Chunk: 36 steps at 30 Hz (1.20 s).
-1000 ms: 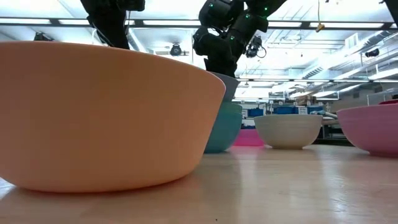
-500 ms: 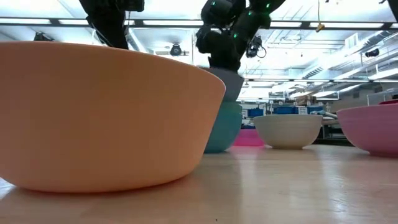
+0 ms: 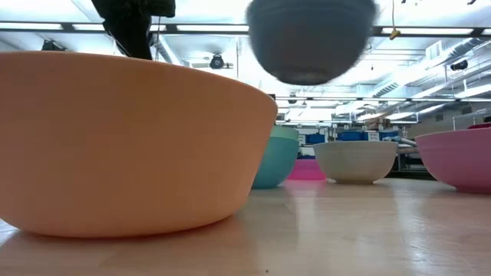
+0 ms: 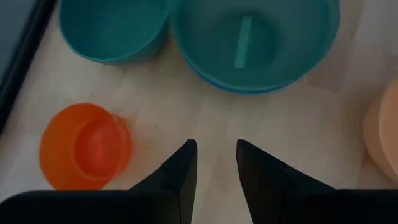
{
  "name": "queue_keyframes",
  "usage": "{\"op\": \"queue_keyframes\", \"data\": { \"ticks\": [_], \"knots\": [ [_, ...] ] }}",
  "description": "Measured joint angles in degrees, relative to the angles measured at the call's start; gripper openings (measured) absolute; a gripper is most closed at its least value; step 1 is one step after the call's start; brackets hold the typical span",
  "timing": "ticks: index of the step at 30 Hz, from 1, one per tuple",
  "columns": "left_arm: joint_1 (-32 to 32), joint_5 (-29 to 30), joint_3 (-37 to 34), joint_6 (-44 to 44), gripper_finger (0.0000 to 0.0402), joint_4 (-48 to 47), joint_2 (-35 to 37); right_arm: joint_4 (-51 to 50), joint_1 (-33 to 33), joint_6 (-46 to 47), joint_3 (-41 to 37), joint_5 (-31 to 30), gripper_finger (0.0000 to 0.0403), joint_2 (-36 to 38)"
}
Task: Nest bowls inside each other
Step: Stack the yellow bowl on top of the light green bowl
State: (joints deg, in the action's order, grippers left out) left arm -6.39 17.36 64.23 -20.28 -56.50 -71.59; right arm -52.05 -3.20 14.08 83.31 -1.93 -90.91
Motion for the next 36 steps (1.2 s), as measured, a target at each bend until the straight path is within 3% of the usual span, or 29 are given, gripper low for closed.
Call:
{"op": "queue_keyframes", "data": {
  "ticks": [6, 15, 27, 36],
  "knots": [
    [-2.9, -5.3, 0.0, 0.3, 0.0121, -0.8, 0.0, -2.5, -6.5, 5.3, -3.6, -1.2, 0.0, 0.2],
    [-8.2, -7.6, 0.0, -0.4, 0.0121, 0.8, 0.0, -1.5, -10.7, 11.1, -11.5, -3.0, 0.0, 0.3],
    [-12.9, -10.1, -6.8, -6.3, 0.0121, 10.8, 0.0, 7.5, -13.3, 16.2, -21.5, -3.3, 0.0003, 0.2],
    [-13.1, -10.8, -12.8, -8.0, 0.0121, 23.5, 0.0, 10.0, -13.7, 18.1, -23.4, -4.0, 0.0042, 0.2]
  ]
}}
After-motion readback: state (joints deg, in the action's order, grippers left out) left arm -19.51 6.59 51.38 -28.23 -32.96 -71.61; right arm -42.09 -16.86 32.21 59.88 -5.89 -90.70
